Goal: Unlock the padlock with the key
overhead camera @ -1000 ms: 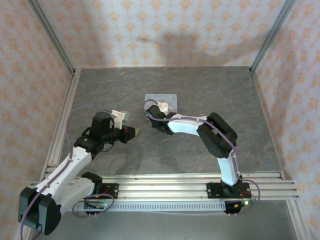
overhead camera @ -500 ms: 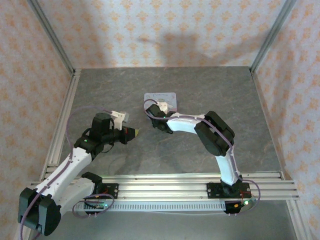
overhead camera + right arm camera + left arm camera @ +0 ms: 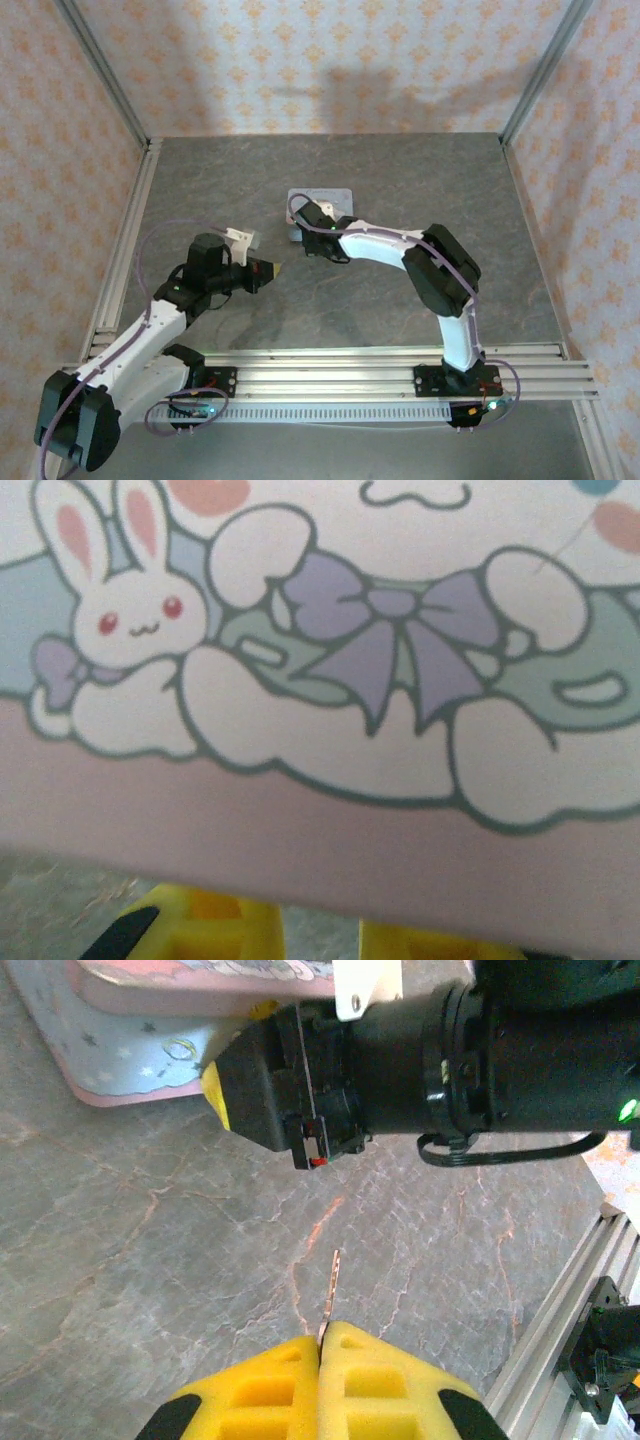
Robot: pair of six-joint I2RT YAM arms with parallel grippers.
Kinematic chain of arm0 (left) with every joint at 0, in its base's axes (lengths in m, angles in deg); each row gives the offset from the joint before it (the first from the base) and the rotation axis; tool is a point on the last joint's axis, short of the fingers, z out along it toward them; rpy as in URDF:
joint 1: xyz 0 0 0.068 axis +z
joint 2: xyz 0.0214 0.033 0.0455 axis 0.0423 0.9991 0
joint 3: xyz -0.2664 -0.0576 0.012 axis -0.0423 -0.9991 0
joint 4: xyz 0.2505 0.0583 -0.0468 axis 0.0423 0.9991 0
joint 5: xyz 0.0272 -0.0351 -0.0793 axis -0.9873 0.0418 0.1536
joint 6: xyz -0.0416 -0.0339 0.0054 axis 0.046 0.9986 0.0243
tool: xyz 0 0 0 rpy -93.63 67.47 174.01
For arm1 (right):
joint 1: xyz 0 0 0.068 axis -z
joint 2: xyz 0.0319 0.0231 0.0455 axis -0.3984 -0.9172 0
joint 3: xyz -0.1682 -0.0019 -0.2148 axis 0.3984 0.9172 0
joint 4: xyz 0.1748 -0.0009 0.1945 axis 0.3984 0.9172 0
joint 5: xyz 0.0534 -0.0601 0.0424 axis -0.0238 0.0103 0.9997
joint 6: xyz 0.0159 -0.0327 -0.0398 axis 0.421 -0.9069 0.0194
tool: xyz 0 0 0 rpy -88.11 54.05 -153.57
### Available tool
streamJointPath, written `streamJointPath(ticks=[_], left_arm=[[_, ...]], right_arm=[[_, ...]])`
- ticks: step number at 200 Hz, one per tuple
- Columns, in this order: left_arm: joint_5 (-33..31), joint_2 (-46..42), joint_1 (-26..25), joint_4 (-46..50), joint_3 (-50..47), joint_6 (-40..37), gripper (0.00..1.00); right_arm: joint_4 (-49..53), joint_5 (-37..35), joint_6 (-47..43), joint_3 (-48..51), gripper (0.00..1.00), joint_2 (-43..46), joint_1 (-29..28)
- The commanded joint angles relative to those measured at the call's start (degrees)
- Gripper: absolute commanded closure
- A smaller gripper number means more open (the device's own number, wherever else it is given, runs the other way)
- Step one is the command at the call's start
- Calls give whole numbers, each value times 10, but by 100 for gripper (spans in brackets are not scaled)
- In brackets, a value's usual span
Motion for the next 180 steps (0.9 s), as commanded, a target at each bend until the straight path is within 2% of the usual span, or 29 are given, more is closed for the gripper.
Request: streamJointPath(ticks=[1, 47, 77, 106, 145, 180], left_arm=[[25, 12, -8, -96, -23, 9, 100], [53, 128, -10, -301, -56, 62, 100], [74, 225, -11, -416, -51, 85, 100], [91, 326, -9, -557, -47, 138, 100], [88, 381, -7, -613, -26, 162, 100], [110, 431, 8, -679, -17, 191, 100]], right_arm=[[52, 46, 17, -24, 100, 39, 8], [72, 116, 55, -29, 100, 62, 25], [83, 151, 71, -41, 100, 69, 34], [87, 181, 81, -48, 100, 77, 45], [86, 212, 89, -41, 100, 95, 63], [71, 246, 103, -34, 100, 101, 72]])
